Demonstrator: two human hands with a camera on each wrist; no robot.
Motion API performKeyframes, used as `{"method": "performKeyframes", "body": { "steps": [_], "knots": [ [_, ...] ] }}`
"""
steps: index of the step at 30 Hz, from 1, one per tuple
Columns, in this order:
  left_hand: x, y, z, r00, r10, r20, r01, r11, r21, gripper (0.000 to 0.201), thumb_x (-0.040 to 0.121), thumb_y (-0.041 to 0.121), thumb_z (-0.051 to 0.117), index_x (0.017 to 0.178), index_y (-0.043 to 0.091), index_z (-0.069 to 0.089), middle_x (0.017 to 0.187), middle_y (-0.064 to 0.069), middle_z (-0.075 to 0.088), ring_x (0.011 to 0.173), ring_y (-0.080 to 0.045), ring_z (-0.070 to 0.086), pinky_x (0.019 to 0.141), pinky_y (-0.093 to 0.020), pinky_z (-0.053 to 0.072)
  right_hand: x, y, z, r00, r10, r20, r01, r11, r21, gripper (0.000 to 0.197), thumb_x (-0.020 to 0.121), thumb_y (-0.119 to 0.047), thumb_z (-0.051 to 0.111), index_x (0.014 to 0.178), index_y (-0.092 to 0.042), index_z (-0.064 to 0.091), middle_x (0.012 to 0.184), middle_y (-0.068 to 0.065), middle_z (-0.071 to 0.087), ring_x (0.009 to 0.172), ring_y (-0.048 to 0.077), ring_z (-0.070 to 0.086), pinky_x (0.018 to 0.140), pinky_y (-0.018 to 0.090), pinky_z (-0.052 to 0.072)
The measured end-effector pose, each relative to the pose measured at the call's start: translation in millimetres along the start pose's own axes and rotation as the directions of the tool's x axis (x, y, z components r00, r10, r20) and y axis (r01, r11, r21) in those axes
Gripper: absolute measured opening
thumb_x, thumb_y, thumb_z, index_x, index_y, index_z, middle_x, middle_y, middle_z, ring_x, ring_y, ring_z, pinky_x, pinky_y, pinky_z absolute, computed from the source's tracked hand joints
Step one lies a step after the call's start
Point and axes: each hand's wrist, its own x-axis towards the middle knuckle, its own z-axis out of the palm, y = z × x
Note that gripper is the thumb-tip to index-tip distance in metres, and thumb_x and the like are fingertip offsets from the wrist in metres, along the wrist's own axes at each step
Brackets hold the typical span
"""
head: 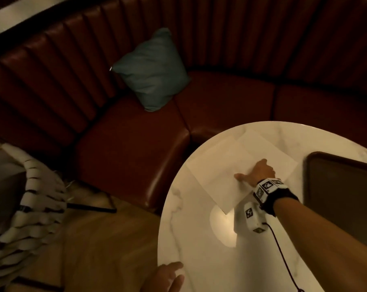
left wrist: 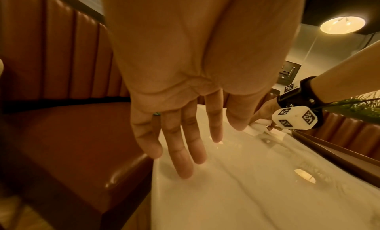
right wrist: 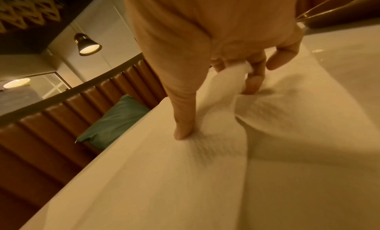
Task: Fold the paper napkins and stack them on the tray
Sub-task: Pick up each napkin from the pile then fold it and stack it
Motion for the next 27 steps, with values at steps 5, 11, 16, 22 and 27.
{"method": "performKeyframes", "body": {
  "steps": [5, 11, 16, 22, 27],
  "knots": [
    [19, 22, -6, 0.981, -0.049, -0.187, 0.049, 0.999, -0.001, 0.021, 0.07, 0.048, 0.06, 0.084, 0.062, 0.054, 0.066, 0.009, 0.061, 0.075, 0.021, 0.053, 0.062, -0.002, 0.042, -11, 6, -6, 0.968, -0.157, -0.193, 0.175, 0.982, 0.077, 0.05, 0.075, -0.03, 0.076, 0.115, -0.011, 0.052, 0.116, 0.015, 0.061, 0.107, 0.037, 0.055, 0.09, 0.043, 0.046],
    [39, 56, -5, 0.967, -0.014, -0.253, -0.019, 0.992, -0.127, 0.018, 0.073, 0.049, 0.055, 0.091, 0.05, 0.055, 0.082, 0.014, 0.067, 0.085, 0.0, 0.064, 0.075, -0.008, 0.046, -56, 36, -35, 0.947, -0.215, -0.238, 0.304, 0.838, 0.453, 0.007, 0.084, -0.021, 0.063, 0.083, -0.014, 0.06, 0.09, 0.002, 0.065, 0.09, 0.025, 0.059, 0.076, 0.032, 0.047],
    [60, 118, 15, 0.944, -0.186, -0.274, 0.021, 0.86, -0.509, 0.043, 0.077, 0.032, 0.072, 0.115, 0.017, 0.058, 0.097, -0.004, 0.069, 0.097, -0.018, 0.064, 0.091, -0.03, 0.048, -132, 80, -62, 0.969, -0.232, -0.082, 0.196, 0.528, 0.826, 0.006, 0.086, -0.011, 0.058, 0.09, -0.008, 0.061, 0.089, 0.013, 0.066, 0.08, 0.028, 0.063, 0.065, 0.038, 0.053],
    [30, 175, 53, 0.982, -0.119, 0.144, 0.185, 0.498, -0.847, 0.039, 0.082, 0.027, 0.065, 0.112, 0.003, 0.063, 0.108, -0.021, 0.068, 0.104, -0.038, 0.063, 0.096, -0.052, 0.046, -216, 153, -74, 0.964, -0.267, 0.004, 0.055, 0.214, 0.975, 0.021, 0.09, -0.003, 0.05, 0.103, -0.011, 0.064, 0.095, 0.011, 0.073, 0.082, 0.024, 0.069, 0.067, 0.035, 0.058],
    [1, 203, 82, 0.997, -0.063, -0.046, 0.008, 0.669, -0.744, 0.025, 0.078, 0.002, 0.067, 0.103, -0.001, 0.065, 0.1, -0.019, 0.071, 0.093, -0.035, 0.067, 0.084, -0.045, 0.053, -255, 222, -87, 0.959, -0.281, 0.017, 0.055, 0.247, 0.967, 0.026, 0.081, -0.006, 0.064, 0.107, -0.006, 0.062, 0.101, 0.015, 0.072, 0.086, 0.026, 0.07, 0.075, 0.039, 0.056]
  ]
}}
